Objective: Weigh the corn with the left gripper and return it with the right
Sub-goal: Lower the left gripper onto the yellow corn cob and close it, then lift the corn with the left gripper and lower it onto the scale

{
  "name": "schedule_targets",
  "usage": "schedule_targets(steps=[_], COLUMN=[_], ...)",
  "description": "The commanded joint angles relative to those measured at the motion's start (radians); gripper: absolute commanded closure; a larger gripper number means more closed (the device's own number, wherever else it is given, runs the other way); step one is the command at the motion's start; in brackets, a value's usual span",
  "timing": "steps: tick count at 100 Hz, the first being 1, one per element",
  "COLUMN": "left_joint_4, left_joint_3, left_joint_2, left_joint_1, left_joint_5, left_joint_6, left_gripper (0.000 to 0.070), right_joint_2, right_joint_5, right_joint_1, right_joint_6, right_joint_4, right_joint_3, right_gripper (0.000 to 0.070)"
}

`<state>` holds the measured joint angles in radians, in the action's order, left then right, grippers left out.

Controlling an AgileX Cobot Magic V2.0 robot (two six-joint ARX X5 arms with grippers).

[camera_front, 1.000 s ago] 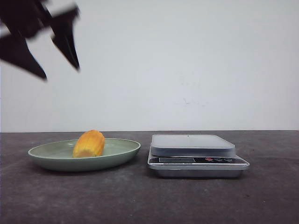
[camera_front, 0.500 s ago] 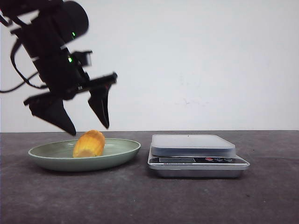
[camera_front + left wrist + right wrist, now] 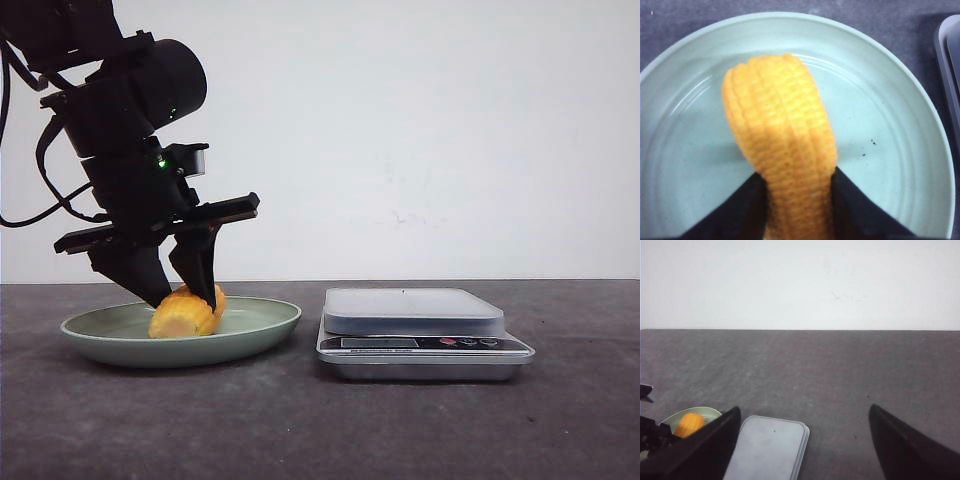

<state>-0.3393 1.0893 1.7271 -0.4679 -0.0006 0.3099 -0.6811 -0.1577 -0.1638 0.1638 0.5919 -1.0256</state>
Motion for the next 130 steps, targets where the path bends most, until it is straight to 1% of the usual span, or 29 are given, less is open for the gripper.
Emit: schedule_targets(steps=[1,16,25,30,35,41,47,57,69,77,91,105,120,122,125,127,130], left_joint_4=[-0.008,-0.024,-0.075,-0.126,-0.174,-0.188,-0.17,-0.132,-0.127,-0.097,-0.071,-0.09,-0.082,-0.08,-0.079,-0.08,-0.081], left_joint_3=[0.01,0.018,0.062,0.113,0.173,0.236,0.294,0.391,0.492,0.525,0.539,0.539,0.539,0.539,0.539,0.539,0.539], left_joint_2=[0.017,-0.058,-0.102,-0.106,-0.105,-0.103,-0.102,-0.071,0.007,0.06,0.152,0.232,0.29,0.295,0.302,0.304,0.308], left_joint_1=[-0.01,-0.013,-0.03,-0.053,-0.086,-0.132,-0.179,-0.233,-0.271,-0.282,-0.286,-0.29,-0.303,-0.304,-0.305,-0.306,-0.306], left_joint_5=[0.008,0.034,0.122,0.147,0.131,0.093,0.047,0.006,-0.047,-0.074,-0.069,-0.066,-0.034,-0.03,-0.025,-0.025,-0.025], left_joint_6=[-0.011,-0.013,-0.001,-0.005,-0.023,-0.034,-0.032,-0.025,-0.006,0.002,0.066,0.069,0.069,0.069,0.069,0.069,0.069], left_gripper=[0.069,0.069,0.0689,0.0689,0.0689,0.0689,0.0689,0.0688,0.0688,0.0689,0.0689,0.0689,0.0687,0.0679,0.0648,0.0606,0.0508], right_joint_2=[-0.003,-0.003,-0.003,-0.003,-0.003,-0.003,-0.003,-0.003,-0.003,-0.003,-0.003,-0.003,-0.003,-0.003,-0.003,-0.003,-0.003], right_joint_5=[0.001,0.002,0.002,0.002,0.002,0.001,0.0,0.0,0.0,0.0,0.0,0.0,0.001,0.001,0.001,0.001,0.001], right_joint_1=[-0.004,-0.004,-0.004,-0.004,-0.004,-0.004,-0.004,-0.004,-0.004,-0.004,-0.004,-0.004,-0.004,-0.004,-0.004,-0.004,-0.004], right_joint_6=[-0.008,-0.008,-0.02,-0.018,-0.016,-0.016,-0.016,-0.016,-0.018,-0.018,-0.018,-0.018,-0.018,-0.018,-0.018,-0.018,-0.018], right_joint_4=[-0.008,-0.007,-0.007,-0.008,-0.008,-0.008,-0.007,-0.006,-0.007,-0.006,-0.006,-0.003,0.006,0.008,0.01,0.012,0.013], right_joint_3=[-0.016,-0.016,-0.016,-0.016,-0.016,-0.016,-0.016,-0.016,-0.016,-0.016,-0.016,-0.016,-0.016,-0.016,-0.016,-0.016,-0.016], right_gripper=[0.0188,0.0188,0.0188,0.0187,0.0188,0.0188,0.0187,0.0188,0.0188,0.0188,0.0188,0.0188,0.0188,0.0188,0.0187,0.0187,0.0188])
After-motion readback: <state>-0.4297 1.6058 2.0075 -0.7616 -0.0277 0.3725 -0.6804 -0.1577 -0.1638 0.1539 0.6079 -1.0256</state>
